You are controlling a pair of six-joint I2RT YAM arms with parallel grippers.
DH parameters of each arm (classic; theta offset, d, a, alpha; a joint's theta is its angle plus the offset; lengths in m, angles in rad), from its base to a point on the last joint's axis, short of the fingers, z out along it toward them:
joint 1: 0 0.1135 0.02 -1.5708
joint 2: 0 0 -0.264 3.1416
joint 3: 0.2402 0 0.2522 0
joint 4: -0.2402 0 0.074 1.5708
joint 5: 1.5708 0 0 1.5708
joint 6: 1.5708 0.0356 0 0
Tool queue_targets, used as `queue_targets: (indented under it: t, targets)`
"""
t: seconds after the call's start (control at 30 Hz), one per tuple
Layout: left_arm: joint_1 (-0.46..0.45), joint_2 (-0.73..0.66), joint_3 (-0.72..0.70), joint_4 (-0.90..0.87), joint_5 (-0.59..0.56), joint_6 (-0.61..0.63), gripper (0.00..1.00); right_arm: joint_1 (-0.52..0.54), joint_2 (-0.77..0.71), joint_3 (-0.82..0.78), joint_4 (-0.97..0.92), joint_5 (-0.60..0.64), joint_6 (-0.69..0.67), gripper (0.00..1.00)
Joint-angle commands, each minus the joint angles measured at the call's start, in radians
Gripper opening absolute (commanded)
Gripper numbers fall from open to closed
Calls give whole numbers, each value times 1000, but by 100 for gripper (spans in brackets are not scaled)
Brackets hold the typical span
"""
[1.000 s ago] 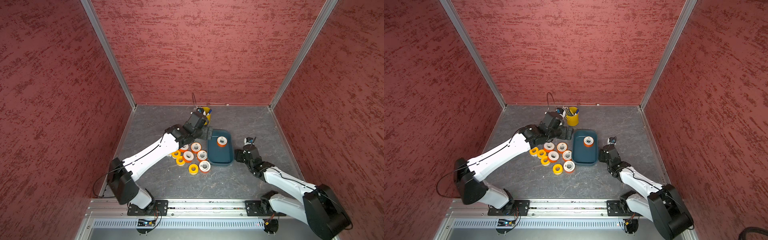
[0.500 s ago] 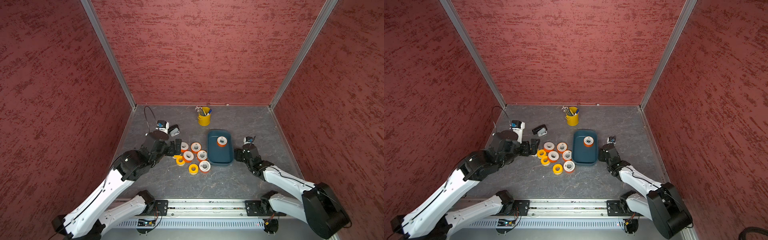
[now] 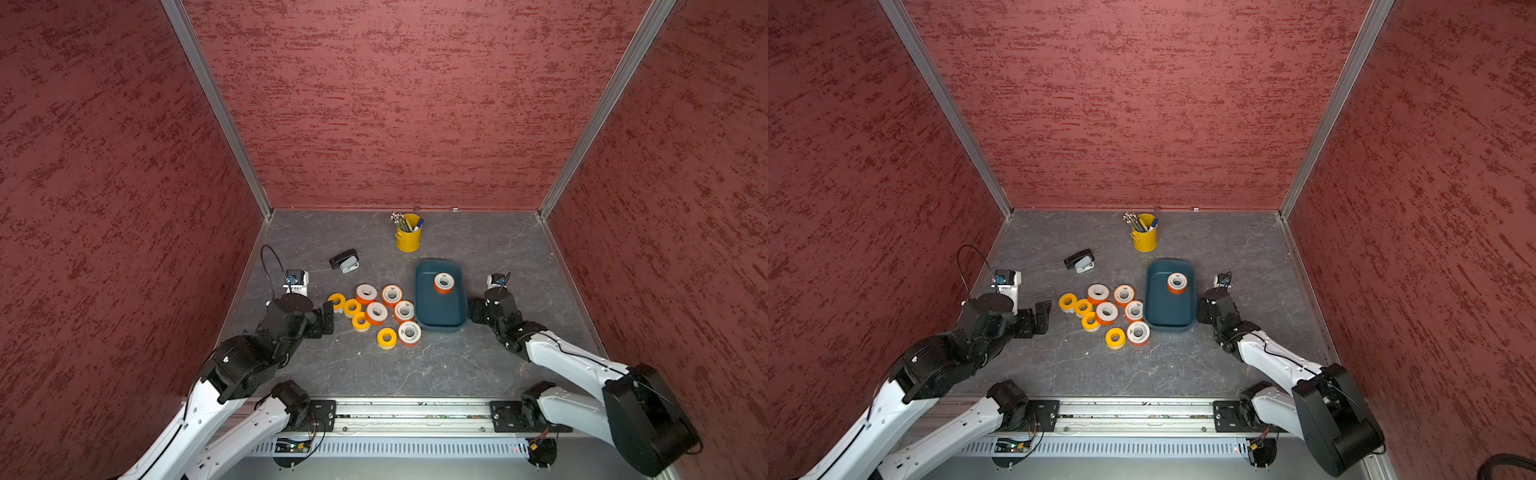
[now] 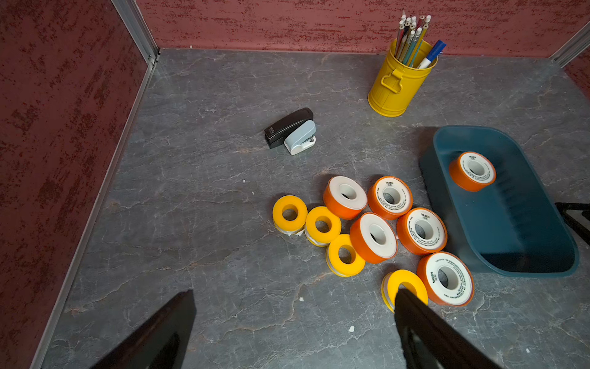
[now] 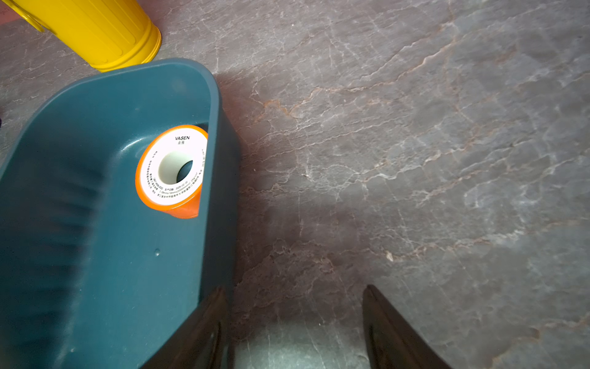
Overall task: Put the sealing tape into the storage box
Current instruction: Pick up the sealing tape at the center of the board.
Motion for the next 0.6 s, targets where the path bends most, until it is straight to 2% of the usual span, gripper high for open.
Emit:
queue_targets:
  t: [0.0, 0.2, 0.33, 0.57]
  targets:
    - [33, -4, -18, 40, 47, 38, 100, 6, 7, 31, 9, -8, 8, 69]
    - [98, 0, -32, 73, 125, 69, 100, 6, -35, 25, -17, -12, -1, 69]
    - [132, -8, -40, 85, 146, 76, 100, 6, -113, 23, -59, -21, -6, 70]
    - [205, 0, -45, 105, 201, 84, 100, 8, -236, 115, -162, -161, -62, 67]
